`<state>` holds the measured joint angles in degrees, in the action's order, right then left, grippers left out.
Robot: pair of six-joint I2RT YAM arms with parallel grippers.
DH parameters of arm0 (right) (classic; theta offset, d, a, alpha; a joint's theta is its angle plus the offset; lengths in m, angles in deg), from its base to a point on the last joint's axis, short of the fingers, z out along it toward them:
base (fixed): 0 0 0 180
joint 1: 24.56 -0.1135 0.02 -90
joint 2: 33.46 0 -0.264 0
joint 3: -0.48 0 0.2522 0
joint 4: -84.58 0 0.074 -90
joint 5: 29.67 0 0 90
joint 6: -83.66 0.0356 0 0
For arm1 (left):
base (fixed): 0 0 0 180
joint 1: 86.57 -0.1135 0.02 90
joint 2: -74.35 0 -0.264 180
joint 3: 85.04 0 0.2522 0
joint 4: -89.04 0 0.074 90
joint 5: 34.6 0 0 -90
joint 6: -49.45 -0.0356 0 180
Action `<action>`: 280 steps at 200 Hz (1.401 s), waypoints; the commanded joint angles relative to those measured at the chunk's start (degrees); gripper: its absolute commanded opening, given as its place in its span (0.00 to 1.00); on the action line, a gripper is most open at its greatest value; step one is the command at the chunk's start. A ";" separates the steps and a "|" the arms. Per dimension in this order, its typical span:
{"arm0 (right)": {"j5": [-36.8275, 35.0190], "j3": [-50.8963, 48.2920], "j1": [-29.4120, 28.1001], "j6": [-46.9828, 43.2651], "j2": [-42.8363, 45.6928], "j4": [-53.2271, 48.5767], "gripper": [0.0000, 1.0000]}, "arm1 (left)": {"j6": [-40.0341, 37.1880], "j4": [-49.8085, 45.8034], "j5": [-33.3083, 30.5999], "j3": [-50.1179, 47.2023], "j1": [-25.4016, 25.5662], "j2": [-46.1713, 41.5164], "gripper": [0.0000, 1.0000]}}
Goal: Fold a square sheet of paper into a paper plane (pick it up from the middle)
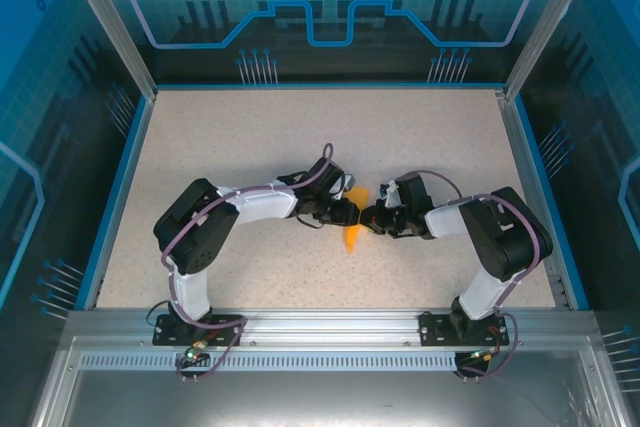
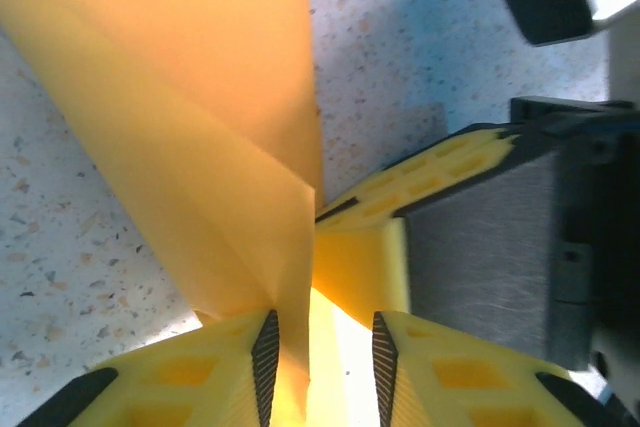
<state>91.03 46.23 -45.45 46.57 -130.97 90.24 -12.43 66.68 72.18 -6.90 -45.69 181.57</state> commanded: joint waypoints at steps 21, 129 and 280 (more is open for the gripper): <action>-0.91 -0.17 1.02 -1.04 -0.36 -5.27 0.01 | -0.88 -3.84 -3.58 -1.48 0.69 -5.24 0.44; -0.99 -0.18 0.76 -0.52 -0.65 -5.03 0.01 | 14.24 6.31 -12.29 -14.28 4.81 -11.37 0.52; -0.83 -0.57 0.74 -0.78 0.20 -5.36 0.01 | 21.07 15.57 -15.62 -17.41 7.17 -8.78 0.07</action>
<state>91.03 46.49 -45.45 46.59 -130.97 89.71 10.87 84.76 58.54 -26.11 -39.02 171.91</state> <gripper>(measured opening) 0.042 0.081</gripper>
